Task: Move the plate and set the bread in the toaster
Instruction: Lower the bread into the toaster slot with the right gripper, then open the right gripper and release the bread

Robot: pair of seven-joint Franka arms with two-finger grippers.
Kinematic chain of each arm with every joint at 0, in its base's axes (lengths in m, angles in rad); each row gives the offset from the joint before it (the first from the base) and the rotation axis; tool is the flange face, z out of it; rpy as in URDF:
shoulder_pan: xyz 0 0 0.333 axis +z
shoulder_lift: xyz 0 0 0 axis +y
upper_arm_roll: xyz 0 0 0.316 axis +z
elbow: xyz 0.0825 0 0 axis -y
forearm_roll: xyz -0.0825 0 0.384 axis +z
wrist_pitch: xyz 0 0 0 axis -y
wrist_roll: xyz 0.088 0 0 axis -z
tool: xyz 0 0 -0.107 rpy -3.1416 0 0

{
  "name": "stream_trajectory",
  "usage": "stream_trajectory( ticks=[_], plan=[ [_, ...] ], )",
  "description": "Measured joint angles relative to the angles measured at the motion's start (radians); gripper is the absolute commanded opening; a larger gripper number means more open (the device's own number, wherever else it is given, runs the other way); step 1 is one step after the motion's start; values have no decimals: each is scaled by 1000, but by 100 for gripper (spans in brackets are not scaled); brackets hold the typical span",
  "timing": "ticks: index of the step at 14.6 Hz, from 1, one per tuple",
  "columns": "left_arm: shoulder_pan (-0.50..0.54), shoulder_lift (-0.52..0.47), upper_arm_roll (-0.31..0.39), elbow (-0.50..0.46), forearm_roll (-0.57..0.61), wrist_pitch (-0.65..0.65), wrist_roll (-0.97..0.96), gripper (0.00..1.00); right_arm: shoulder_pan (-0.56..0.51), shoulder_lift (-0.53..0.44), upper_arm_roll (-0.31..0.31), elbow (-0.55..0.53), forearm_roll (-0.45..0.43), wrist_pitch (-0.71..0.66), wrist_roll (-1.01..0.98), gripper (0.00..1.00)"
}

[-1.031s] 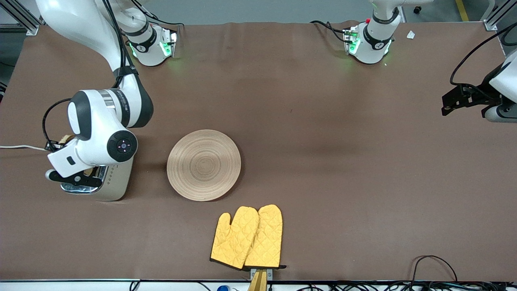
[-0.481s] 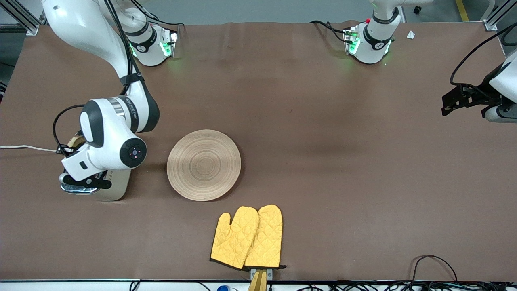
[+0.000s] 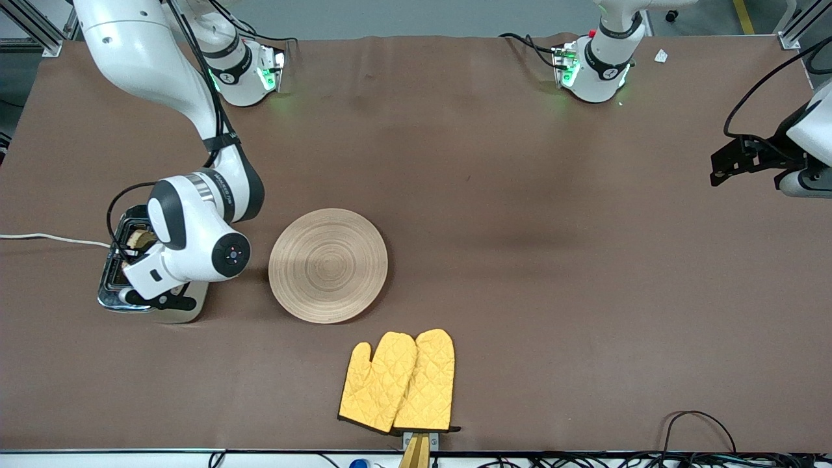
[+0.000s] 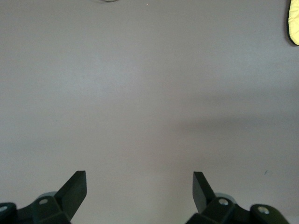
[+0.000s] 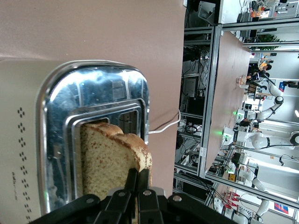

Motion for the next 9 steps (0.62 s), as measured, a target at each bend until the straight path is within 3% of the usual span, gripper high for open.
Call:
stream_trajectory(
  ticks=[2,4,6,9],
  plan=[
    [0,0,0,0,0,0,0,100,-7,1,0,-1,0,5,2,84],
    [0,0,0,0,0,0,0,100,-9,1,0,0,0,7,2,100],
    [0,0,0,0,0,0,0,100,-8,-4,3,4,6,7,2,100],
    [-1,0,0,0,-1,0,-21,100,-5,-31,9,35,101,8,2,100]
  ],
)
